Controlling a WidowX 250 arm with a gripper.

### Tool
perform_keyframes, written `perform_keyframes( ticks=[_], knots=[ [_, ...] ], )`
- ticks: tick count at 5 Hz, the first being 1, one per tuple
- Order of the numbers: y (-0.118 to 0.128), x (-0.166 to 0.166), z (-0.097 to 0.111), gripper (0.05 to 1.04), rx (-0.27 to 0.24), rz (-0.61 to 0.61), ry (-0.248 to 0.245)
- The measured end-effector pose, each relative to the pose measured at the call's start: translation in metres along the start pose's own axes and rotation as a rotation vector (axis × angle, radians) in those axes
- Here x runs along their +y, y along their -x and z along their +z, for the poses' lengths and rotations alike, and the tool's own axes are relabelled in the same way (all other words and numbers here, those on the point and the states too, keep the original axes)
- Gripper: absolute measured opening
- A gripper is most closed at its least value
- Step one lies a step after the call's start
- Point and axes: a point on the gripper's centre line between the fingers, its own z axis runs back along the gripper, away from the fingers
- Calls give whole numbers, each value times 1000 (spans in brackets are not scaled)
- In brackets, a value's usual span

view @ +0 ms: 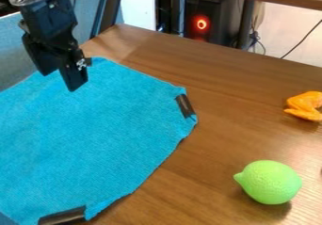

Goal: Fold the cloth from bottom right to top left

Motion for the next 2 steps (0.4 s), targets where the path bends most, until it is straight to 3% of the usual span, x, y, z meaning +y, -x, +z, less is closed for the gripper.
perform_keyframes(
  ticks=[1,2],
  knots=[
    [3,-2,-5,999,17,0,13],
    [7,-18,-5,999,12,-94,43]
  ],
)
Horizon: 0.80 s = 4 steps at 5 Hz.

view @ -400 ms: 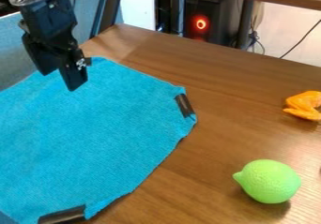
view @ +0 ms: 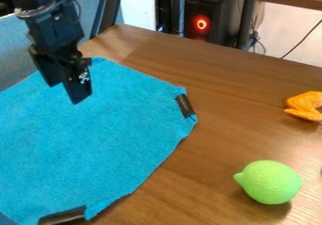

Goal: Fold the cloth from bottom right to top left

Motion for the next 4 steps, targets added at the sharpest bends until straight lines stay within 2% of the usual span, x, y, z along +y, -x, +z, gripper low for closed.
perform_keyframes(
  ticks=[1,2,3,4],
  knots=[
    [9,-13,-1,1000,6,-108,-2],
    [18,-31,-1,1000,-17,-262,-35],
    [39,-55,-13,1000,-12,-463,-39],
    [60,-78,-20,999,-38,-591,-78]
  ],
)
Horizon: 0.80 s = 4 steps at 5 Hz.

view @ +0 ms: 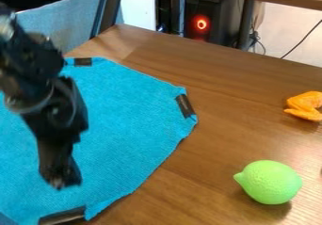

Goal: Fold the cloth from bottom right to top left

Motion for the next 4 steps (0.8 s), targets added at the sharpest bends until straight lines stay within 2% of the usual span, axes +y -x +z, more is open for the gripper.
perform_keyframes(
  ticks=[1,2,3,4],
  knots=[
    [3,-20,-4,999,0,-66,15],
    [5,-32,0,999,-24,-92,20],
    [4,-38,4,999,-37,-96,26],
    [4,-43,-3,1000,-28,-83,26]
  ],
)
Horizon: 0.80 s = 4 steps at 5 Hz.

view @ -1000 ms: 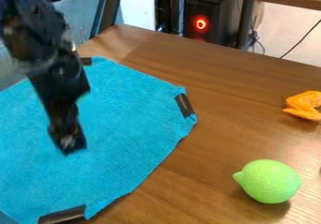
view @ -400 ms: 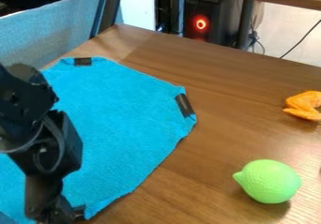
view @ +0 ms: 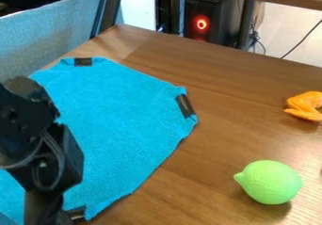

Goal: Fold the cloth from bottom right to top left

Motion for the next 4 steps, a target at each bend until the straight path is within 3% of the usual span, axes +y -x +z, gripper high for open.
perform_keyframes(
  ticks=[1,2,4],
  knots=[
    [0,-2,-15,964,22,7,-16],
    [1,-1,-23,694,37,19,-19],
    [-2,3,-7,255,-32,71,9]
  ],
)
